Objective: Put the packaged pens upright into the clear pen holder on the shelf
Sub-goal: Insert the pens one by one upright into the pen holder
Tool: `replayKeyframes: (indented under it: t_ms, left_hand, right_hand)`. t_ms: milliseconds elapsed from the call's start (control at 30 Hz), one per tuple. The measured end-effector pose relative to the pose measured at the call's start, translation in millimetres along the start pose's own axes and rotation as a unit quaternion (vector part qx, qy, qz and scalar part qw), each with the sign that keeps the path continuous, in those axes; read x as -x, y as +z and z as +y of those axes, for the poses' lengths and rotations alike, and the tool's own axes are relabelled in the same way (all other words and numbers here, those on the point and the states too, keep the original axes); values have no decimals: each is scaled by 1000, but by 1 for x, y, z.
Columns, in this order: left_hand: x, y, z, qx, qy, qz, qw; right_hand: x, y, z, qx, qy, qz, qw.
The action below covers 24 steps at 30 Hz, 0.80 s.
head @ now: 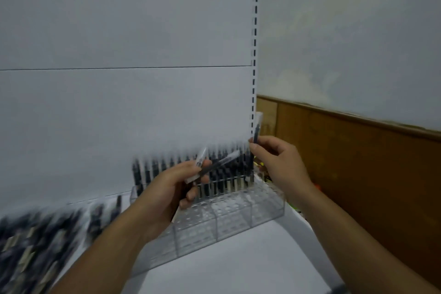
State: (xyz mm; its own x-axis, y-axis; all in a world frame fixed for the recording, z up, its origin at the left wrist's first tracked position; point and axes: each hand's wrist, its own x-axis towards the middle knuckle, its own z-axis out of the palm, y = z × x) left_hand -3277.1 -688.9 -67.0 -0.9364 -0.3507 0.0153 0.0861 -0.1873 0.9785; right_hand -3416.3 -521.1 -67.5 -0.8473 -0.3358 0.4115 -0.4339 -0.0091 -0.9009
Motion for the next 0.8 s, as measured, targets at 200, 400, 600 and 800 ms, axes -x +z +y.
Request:
replayKeyframes:
  t_ms: [200,400,600,800]
  left_hand:
    - [-5,-9,-9,41,-5,-4,999]
    - [-3,-11,-11,13,12,-17,1000]
    - [-2,-10,-11,1,16,-16,1000]
    - [-1,-10,-11,-3,18,-16,1000]
  right_hand:
    - [-21,-18,22,51,-20,69,996]
    - [-35,-12,30,113,-43,84,989]
    - [-44,-10,35,217,-55,48,973]
    - [-55,-7,27,315,-47,38,947]
